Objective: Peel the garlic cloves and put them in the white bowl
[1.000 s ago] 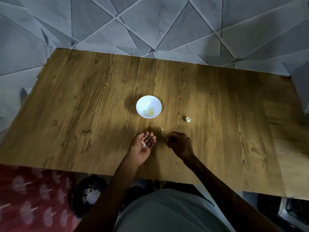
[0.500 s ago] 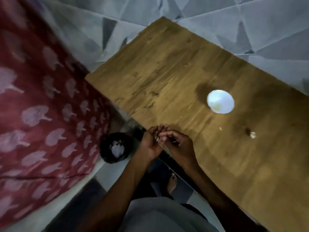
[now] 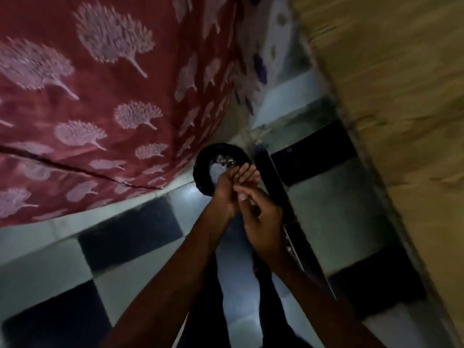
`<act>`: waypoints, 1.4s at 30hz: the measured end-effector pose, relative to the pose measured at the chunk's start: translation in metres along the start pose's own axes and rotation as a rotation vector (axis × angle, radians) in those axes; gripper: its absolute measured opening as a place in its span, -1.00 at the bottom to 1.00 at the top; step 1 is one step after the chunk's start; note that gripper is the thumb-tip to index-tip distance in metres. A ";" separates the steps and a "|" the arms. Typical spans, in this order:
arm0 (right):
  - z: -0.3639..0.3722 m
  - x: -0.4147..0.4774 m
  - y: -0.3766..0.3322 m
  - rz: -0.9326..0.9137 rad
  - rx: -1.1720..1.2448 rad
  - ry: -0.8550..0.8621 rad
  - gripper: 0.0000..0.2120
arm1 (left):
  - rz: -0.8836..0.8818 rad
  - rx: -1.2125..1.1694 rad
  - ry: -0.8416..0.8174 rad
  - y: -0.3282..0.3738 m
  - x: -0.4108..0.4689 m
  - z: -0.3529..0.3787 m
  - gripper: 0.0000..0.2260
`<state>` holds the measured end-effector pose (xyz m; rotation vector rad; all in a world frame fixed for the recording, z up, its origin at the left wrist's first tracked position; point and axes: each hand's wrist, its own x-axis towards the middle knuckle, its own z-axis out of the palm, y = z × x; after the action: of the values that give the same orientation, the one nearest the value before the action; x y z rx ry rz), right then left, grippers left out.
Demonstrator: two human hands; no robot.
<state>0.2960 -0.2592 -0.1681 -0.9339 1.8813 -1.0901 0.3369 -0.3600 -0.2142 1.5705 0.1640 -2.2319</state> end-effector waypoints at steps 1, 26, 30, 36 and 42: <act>0.024 0.013 0.023 0.014 0.029 -0.040 -0.77 | 0.005 -0.002 0.014 0.009 0.033 -0.016 -0.70; 0.186 0.156 0.230 0.649 0.143 -0.125 -0.68 | 0.006 0.044 0.035 0.072 0.227 -0.147 -0.62; 0.126 0.110 0.119 0.528 0.084 -0.074 -0.89 | 0.116 0.329 0.015 0.082 0.108 -0.119 -0.84; 0.013 0.017 -0.046 0.460 0.315 0.052 -0.79 | 0.188 0.656 -0.094 0.074 -0.068 -0.040 -0.81; -0.098 -0.065 -0.111 0.379 0.395 0.295 -0.83 | 0.205 0.969 -0.299 0.010 -0.177 0.044 -0.81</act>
<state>0.2638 -0.2098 -0.0177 -0.1903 1.8715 -1.3425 0.3525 -0.3377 -0.0338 1.4874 -1.2649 -2.4557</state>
